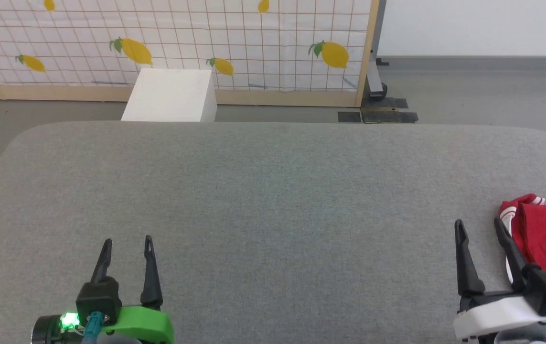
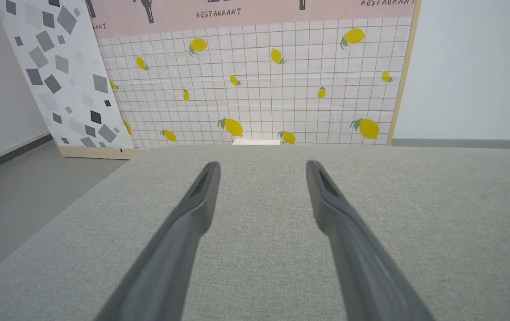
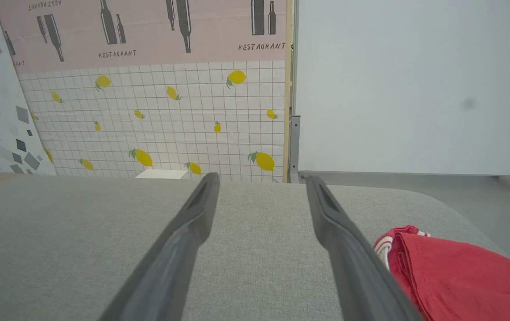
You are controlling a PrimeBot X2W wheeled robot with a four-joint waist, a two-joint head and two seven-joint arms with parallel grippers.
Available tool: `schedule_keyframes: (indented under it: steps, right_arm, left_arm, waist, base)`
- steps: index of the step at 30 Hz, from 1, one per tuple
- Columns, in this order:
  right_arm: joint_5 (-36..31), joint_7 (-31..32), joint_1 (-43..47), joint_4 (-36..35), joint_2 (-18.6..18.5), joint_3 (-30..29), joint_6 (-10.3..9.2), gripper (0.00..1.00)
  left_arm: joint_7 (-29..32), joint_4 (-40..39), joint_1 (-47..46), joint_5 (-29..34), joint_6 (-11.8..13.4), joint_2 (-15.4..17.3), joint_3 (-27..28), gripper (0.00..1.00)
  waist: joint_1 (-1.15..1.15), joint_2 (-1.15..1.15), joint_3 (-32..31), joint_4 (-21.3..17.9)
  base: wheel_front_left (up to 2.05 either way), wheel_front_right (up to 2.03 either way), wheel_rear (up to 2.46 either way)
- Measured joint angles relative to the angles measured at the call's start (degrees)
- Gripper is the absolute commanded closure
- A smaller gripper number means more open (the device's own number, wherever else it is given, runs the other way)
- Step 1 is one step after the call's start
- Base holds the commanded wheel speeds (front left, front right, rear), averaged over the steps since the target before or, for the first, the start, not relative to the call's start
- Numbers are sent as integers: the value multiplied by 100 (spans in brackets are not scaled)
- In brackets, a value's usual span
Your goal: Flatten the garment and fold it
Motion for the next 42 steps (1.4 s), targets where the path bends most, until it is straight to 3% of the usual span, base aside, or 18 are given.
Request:
schedule_keyframes:
  steps: [20, 21, 42]
  right_arm:
    - [-13, 0, 127, 45, 2, -8, 0, 0]
    - [-19, 0, 127, 55, 2, -8, 0, 100]
    - [-43, 182, 125, 20, 0, 49, 0, 100]
  left_arm:
    - [0, 65, 40, 37, -53, -13, -57, 0]
    - [0, 77, 40, 37, -55, -14, -56, 100]
    - [181, 13, 32, 37, -59, -14, -59, 100]
  waist:
    - [0, 0, 88, -31]
    - [0, 0, 92, -36]
    - [0, 0, 110, -53]
  base:
    - [0, 0, 0]
    - [0, 0, 0]
    - [0, 0, 0]
